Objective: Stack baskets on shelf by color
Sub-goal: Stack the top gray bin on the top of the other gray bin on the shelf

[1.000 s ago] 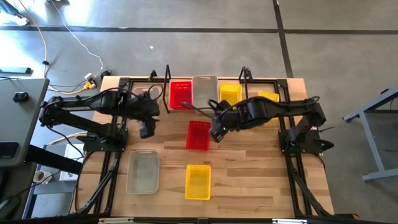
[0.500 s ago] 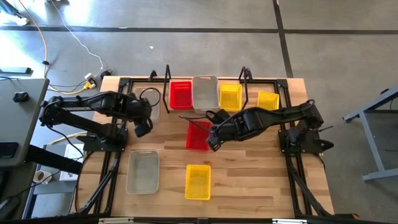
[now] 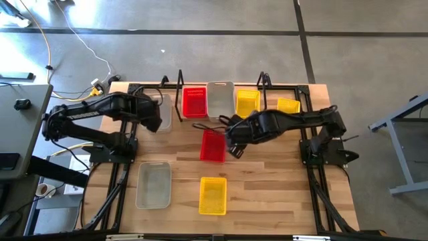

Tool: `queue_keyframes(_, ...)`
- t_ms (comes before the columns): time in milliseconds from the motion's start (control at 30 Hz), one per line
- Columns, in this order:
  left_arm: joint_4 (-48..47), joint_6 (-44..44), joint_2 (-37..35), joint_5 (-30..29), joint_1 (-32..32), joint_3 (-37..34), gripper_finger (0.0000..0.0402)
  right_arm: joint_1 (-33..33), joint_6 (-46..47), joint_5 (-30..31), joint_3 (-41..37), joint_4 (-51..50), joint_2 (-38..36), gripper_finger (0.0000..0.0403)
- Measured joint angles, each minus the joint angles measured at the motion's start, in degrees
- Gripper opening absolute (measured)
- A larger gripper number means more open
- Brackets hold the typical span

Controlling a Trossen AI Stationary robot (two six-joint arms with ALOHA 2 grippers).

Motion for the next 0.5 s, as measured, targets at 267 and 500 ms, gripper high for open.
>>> queue_keyframes(267,-0.4,-4.9,0.0,-1.0,7.1,0.0,0.0104,-4.5,-9.7,3.6,0.0,-7.1,-1.8,0.0165)
queue_keyframes(500,3.7,-5.0,0.0,1.9,12.8,-6.1,0.0104,-8.2,-16.1,5.5,0.0,-6.6,-5.1,0.0165)
